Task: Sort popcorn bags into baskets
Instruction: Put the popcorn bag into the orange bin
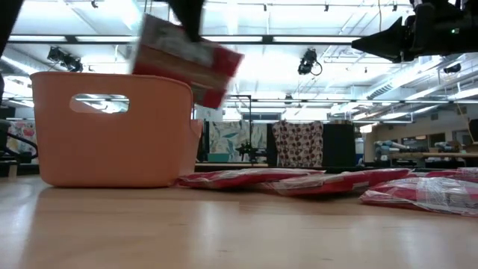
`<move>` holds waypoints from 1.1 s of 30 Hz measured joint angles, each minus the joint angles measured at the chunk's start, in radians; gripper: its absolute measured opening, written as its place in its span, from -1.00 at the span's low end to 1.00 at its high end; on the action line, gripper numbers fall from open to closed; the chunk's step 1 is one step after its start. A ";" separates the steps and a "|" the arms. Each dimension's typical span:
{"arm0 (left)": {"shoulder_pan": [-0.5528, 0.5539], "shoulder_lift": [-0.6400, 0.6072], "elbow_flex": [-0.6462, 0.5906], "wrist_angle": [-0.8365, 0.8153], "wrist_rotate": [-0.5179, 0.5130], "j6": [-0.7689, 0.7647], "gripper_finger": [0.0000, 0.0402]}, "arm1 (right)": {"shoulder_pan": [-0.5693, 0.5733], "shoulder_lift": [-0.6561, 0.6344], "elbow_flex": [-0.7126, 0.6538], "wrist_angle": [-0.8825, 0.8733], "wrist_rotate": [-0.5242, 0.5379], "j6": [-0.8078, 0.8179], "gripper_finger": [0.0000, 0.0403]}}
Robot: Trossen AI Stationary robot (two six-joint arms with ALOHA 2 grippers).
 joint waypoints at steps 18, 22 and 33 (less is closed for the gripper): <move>0.040 -0.279 -0.538 0.190 0.049 -0.555 -0.75 | 0.000 0.000 0.000 0.023 0.000 -0.003 -0.92; 0.058 -0.279 -0.537 0.236 0.043 -0.534 -0.54 | 0.000 0.000 0.000 0.023 0.000 -0.005 -0.92; 0.072 -0.260 -0.535 0.772 0.051 -0.059 -0.27 | 0.000 0.000 0.000 0.021 -0.007 -0.007 -0.92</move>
